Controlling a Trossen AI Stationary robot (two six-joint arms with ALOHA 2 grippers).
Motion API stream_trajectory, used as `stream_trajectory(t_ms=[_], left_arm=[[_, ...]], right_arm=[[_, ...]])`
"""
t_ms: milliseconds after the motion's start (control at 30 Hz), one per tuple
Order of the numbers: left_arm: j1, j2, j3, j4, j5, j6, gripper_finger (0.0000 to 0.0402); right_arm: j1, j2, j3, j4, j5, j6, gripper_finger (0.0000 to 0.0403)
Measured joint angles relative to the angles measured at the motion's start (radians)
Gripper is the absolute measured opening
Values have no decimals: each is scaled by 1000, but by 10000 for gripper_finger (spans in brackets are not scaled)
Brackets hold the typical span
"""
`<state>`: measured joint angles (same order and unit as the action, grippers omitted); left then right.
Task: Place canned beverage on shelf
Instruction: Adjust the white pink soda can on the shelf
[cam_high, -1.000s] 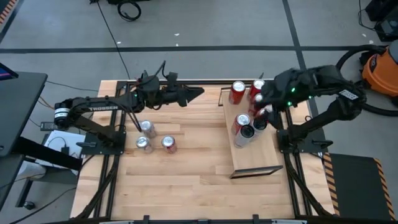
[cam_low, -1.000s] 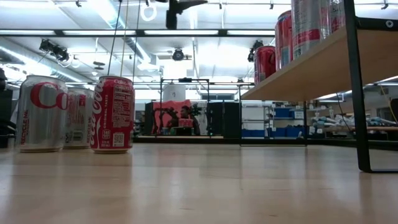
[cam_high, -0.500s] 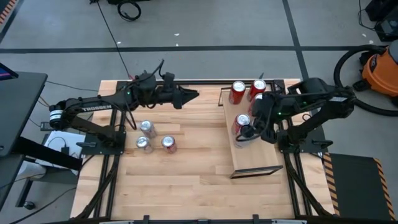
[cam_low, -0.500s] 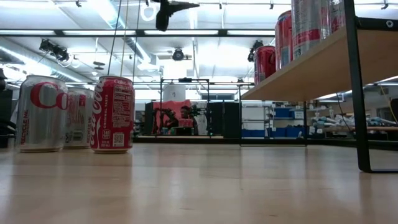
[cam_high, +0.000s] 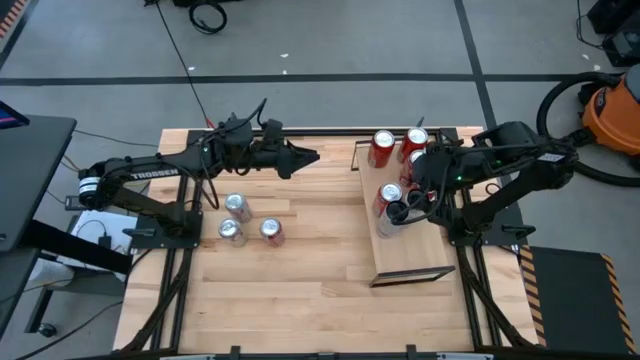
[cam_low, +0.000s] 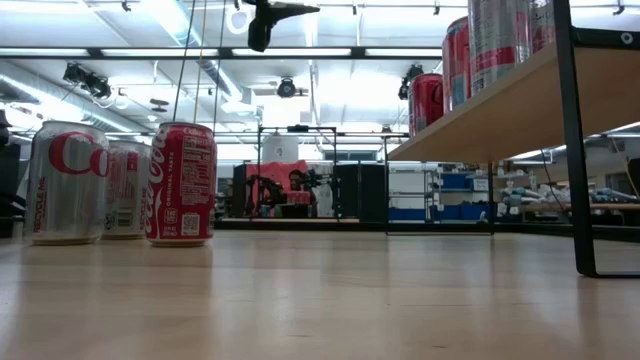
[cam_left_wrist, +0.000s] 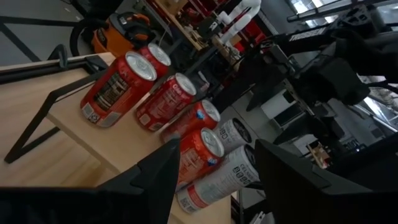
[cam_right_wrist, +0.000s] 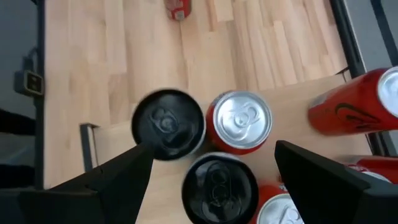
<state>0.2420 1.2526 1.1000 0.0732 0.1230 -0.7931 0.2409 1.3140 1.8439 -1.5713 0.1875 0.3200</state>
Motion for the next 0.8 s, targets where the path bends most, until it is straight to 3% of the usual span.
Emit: stream_trajectory(t_ms=[500, 800], left_arm=[[3, 0, 0, -10, 0, 3, 217], [3, 0, 0, -10, -1, 12, 217]], right_arm=[[0, -99, -156, -1, 13, 17, 347], [0, -90, -198, 0, -30, 53, 347]])
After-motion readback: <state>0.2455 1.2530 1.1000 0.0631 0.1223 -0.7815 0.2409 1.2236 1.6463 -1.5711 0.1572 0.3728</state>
